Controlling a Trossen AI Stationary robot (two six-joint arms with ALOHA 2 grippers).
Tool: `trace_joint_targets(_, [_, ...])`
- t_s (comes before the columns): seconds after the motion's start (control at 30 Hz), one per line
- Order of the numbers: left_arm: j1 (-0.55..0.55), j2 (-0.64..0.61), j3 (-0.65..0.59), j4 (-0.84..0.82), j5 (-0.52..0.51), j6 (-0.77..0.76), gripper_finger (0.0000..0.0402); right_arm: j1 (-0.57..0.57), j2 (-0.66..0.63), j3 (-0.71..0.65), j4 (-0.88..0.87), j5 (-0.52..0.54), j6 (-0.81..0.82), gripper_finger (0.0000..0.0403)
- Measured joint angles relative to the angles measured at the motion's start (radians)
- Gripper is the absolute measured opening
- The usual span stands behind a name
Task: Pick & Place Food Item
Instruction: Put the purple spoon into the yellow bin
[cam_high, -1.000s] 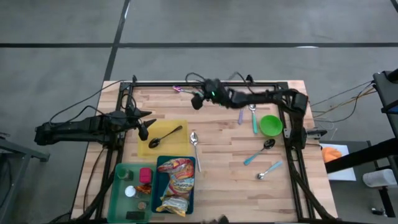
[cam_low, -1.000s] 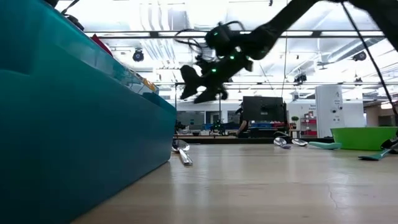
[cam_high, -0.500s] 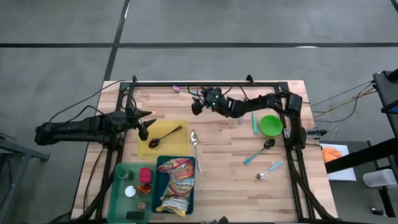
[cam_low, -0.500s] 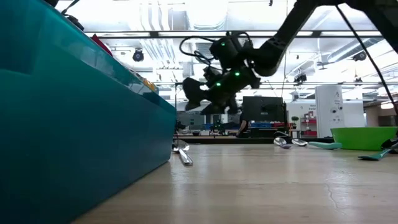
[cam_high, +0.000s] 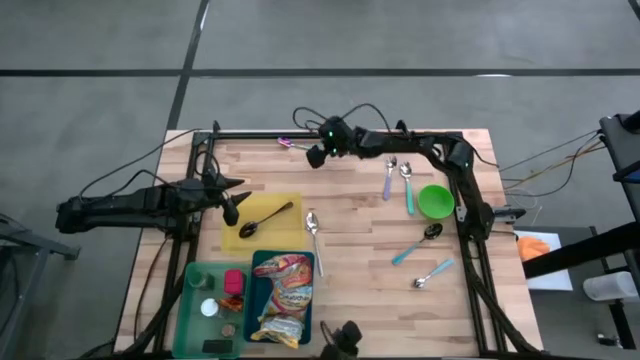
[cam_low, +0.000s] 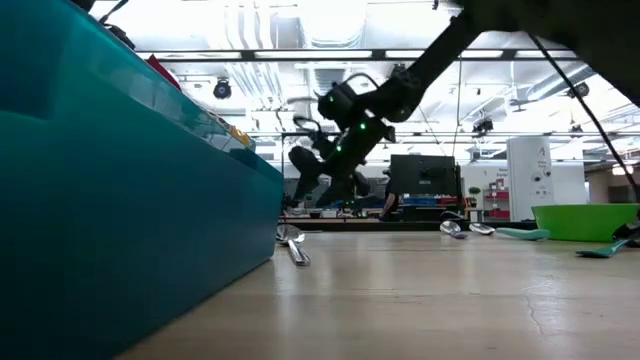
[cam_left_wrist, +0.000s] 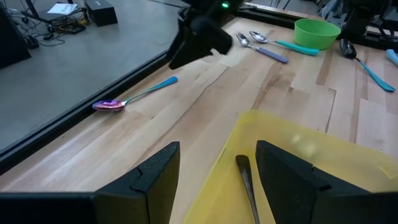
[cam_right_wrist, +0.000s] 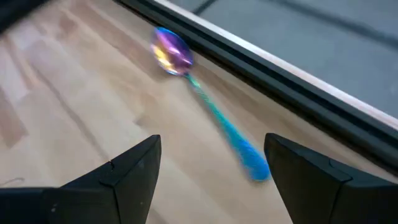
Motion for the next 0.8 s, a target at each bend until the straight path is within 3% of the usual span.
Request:
trace_joint_targets(0.17, [0.000,0.000,-0.002,0.000,0.000,0.000,0.0212,-0.042,0.034,0.121,-0.178,-0.087,-0.044,0.0281])
trace_joint_targets(0.53, [0.000,0.000,-0.002,0.000,0.000,0.000,0.0212,-0.079,0.202,0.503,-0.783,-0.092,-0.156,0.0281])
trace_joint_targets(0.8, [0.000,0.000,-0.002,0.000,0.000,0.000,0.0212,-0.093,0.330,0.773,-0.958,-0.087,-0.218,0.0281])
